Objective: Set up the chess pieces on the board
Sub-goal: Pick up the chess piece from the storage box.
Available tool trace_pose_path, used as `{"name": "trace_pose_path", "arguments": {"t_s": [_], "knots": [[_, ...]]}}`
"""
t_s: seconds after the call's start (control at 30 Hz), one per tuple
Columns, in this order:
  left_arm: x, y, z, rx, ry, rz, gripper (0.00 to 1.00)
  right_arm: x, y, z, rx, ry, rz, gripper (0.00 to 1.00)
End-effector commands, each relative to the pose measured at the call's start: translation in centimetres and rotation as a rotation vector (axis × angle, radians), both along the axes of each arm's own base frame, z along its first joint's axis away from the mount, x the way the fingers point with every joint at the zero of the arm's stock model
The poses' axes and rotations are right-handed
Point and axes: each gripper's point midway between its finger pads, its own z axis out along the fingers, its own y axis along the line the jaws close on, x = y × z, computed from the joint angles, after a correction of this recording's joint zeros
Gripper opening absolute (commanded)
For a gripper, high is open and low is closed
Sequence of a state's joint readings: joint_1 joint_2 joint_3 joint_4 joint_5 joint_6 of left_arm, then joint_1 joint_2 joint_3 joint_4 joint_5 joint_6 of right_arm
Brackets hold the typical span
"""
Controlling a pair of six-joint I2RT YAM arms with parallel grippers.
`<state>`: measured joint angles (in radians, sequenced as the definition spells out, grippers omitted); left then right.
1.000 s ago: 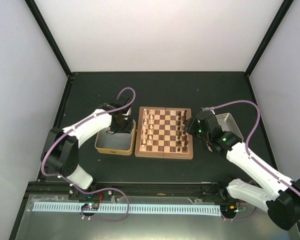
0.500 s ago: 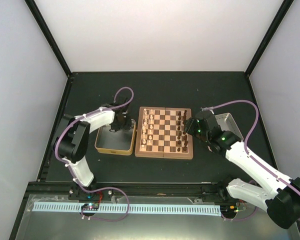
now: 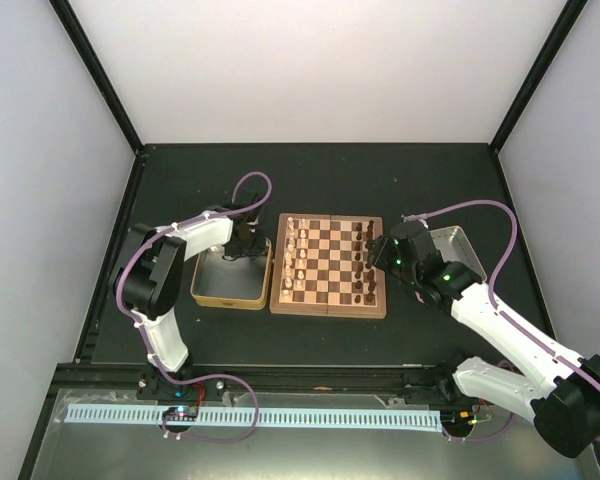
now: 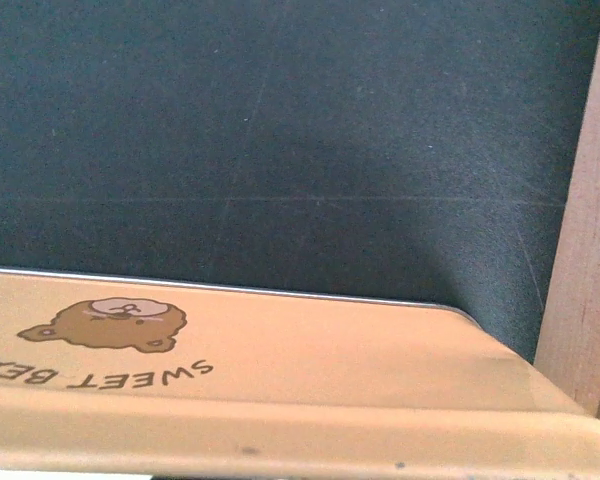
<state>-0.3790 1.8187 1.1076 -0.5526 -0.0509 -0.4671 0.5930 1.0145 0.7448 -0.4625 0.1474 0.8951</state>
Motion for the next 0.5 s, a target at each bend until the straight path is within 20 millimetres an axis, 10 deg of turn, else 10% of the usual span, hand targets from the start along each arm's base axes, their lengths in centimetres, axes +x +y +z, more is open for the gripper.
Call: {"name": "trace_pose_path", "arguments": {"t_s": [0.0, 0.47], "knots": [[0.1, 0.0, -0.5, 0.002, 0.022, -0.015, 0.08, 0.3, 0.1, 1.1, 0.012, -0.027, -0.002, 0.56], [-3.8, -1.7, 5.9, -0.118, -0.062, -0.097, 0.02, -0.1, 3.2, 1.0, 0.05, -0.037, 0.196, 0.58]]}}
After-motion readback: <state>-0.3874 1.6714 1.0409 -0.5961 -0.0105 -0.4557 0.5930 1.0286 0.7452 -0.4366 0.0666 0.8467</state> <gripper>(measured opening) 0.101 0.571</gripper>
